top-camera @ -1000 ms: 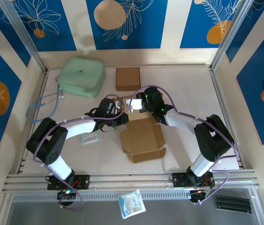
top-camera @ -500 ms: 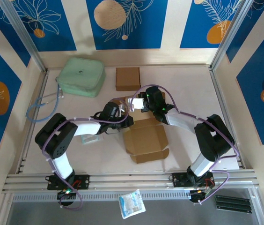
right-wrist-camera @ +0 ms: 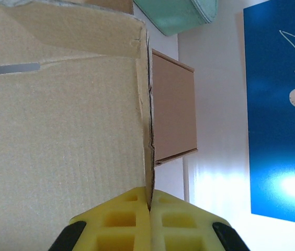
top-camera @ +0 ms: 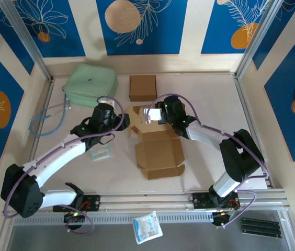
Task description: Fold the paper box
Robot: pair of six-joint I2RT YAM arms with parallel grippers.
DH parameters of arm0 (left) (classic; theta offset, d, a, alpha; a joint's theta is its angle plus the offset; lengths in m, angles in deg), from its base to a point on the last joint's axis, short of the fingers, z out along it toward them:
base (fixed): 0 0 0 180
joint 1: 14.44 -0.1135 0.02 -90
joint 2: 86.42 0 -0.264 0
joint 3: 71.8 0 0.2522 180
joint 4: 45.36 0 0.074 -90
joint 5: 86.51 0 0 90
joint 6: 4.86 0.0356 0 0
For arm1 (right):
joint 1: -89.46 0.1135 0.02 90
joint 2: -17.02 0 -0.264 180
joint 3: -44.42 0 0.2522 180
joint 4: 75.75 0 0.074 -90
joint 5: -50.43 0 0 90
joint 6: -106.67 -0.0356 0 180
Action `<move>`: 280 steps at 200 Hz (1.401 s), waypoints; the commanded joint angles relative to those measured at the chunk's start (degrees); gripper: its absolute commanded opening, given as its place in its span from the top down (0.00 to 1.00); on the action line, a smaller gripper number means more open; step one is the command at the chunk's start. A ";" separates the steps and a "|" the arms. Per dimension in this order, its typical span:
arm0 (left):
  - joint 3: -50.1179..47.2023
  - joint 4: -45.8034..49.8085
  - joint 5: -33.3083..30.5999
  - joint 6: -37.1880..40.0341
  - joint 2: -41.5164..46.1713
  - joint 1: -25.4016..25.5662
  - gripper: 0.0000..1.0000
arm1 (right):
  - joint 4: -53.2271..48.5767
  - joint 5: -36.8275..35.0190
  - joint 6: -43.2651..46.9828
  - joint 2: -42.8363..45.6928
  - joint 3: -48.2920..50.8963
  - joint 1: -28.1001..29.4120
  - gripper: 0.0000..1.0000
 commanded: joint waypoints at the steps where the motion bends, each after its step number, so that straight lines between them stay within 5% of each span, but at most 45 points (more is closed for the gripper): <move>1: 2.49 8.89 1.89 5.66 -2.76 -4.16 0.39 | 0.39 0.20 -0.46 1.68 -0.70 0.51 0.99; 30: 5.85 7.26 15.95 9.11 -10.05 -7.15 0.37 | 0.15 -0.02 -0.35 1.59 -1.11 0.59 0.99; 70: 7.84 -0.19 22.53 8.69 -19.32 -7.13 0.41 | -0.04 -0.73 -0.28 1.41 -1.64 1.01 0.98; 118: 9.33 -2.43 21.46 8.14 -22.12 -7.07 0.81 | -5.34 -3.23 -7.71 0.90 -6.07 1.50 0.99; 169: 17.78 10.05 13.58 12.87 -18.72 -7.07 0.96 | -10.40 -6.75 -22.94 -1.58 -10.74 3.87 1.00; 211: 20.59 13.96 13.74 13.62 -18.35 -6.98 0.97 | -9.96 -8.37 -24.31 -5.13 -10.63 5.66 1.00; 280: 12.73 4.59 20.76 11.30 -19.25 -1.65 0.90 | -6.56 -11.32 -22.03 -7.46 -9.75 6.62 1.00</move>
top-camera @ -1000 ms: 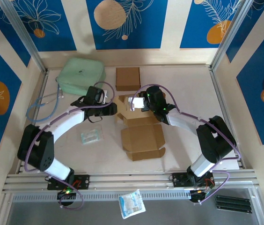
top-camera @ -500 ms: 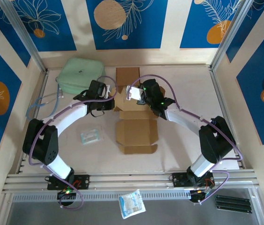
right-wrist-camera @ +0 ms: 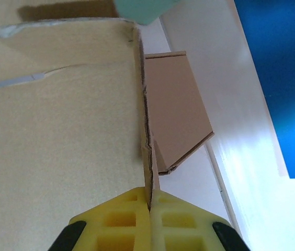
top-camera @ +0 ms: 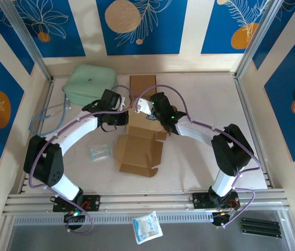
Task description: Fold the paper box
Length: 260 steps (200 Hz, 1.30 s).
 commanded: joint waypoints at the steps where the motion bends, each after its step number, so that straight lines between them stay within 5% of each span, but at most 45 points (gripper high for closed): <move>1: -2.24 -8.01 5.29 -0.52 0.34 2.41 0.90 | -0.35 -0.33 -0.21 -0.95 0.56 0.69 1.00; 58: -7.03 -13.72 4.26 1.52 -2.48 6.30 0.85 | 4.75 0.44 2.91 0.24 5.60 1.16 1.00; 118: -17.74 -24.58 4.76 2.67 -0.02 6.33 0.84 | 19.62 -1.34 21.89 4.52 16.86 4.28 1.00; 199: -27.33 -27.36 -1.99 4.56 6.41 6.29 0.77 | 14.30 -3.29 23.78 8.61 16.84 4.72 1.00; 260: -31.32 -39.98 2.92 2.31 3.06 6.25 0.75 | 14.94 -2.16 29.58 9.07 20.66 4.35 1.00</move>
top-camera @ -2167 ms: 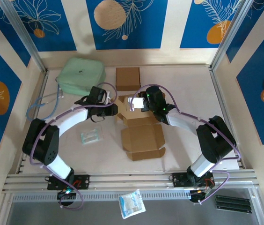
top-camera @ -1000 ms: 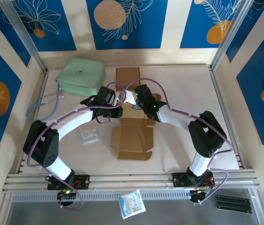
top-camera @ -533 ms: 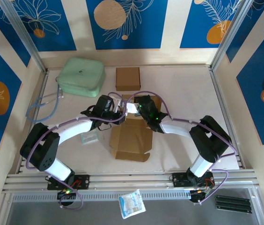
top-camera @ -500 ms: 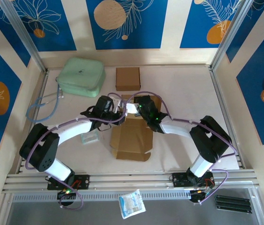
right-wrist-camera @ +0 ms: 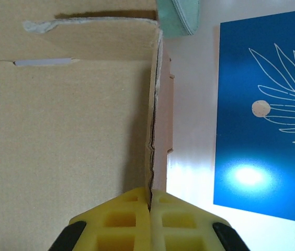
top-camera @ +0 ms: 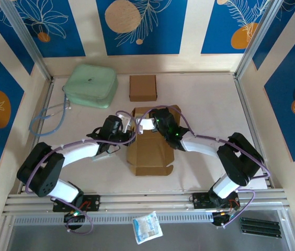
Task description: Fold the paper box
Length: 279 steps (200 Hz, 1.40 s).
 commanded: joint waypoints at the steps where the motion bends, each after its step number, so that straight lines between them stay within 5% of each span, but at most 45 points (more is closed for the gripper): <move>1: -2.60 -3.53 3.00 -1.21 -2.80 0.26 0.75 | -1.71 1.79 3.80 0.87 3.15 -0.07 1.00; 33: -3.97 -11.66 9.46 -3.45 -3.49 0.26 0.64 | -1.54 0.65 4.06 0.85 3.45 0.28 1.00; 61: -5.82 -10.89 6.62 -1.93 0.82 0.15 0.53 | -3.16 0.55 3.03 1.23 2.53 0.33 1.00; 100: -9.81 -4.52 0.18 1.65 17.72 -0.74 0.40 | -3.32 0.85 3.17 1.66 2.31 -0.02 1.00; 142: -4.90 12.81 1.69 9.69 31.78 -7.82 0.35 | -4.92 1.90 0.75 2.67 1.58 -0.61 1.00; 176: 0.30 18.28 -5.63 8.88 26.02 -17.03 0.34 | -4.87 1.88 1.28 2.54 1.58 -0.56 1.00; 193: 0.68 13.75 -5.86 12.36 20.02 -18.56 0.37 | -3.98 1.81 1.81 2.83 1.57 -0.29 1.00; 218: -0.60 6.25 -1.14 17.92 13.76 -19.43 0.37 | -2.64 1.92 4.16 3.28 0.52 -0.02 1.00; 253: 2.74 5.73 17.85 23.84 6.04 -20.35 0.37 | -0.22 2.69 7.35 3.17 -2.57 -0.56 1.00; 279: 3.76 2.56 25.81 23.90 2.64 -20.34 0.40 | 1.33 3.80 8.62 2.81 -4.16 -1.00 1.00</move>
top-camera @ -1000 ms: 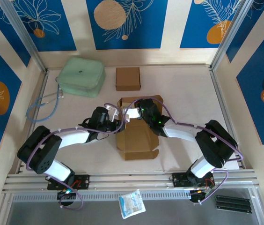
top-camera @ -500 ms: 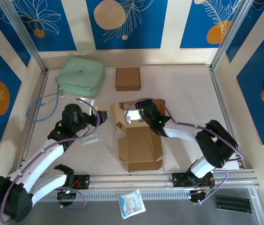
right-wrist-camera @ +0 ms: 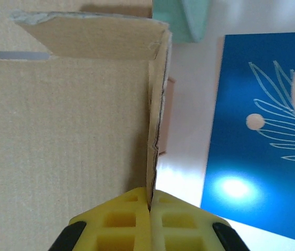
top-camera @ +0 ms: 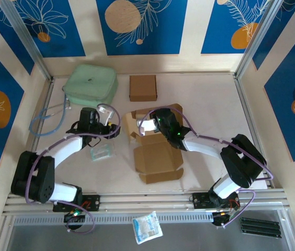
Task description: Fold the paper box
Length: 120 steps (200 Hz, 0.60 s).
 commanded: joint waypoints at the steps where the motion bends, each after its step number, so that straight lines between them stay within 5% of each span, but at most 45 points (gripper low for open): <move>1: 2.91 -4.35 12.92 3.46 -2.17 -0.54 0.40 | 4.02 2.08 2.61 1.19 -2.85 -0.41 1.00; 120: 14.06 1.51 21.86 7.46 -13.11 -0.33 0.48 | 2.80 4.39 2.11 -0.96 -2.71 -1.81 1.00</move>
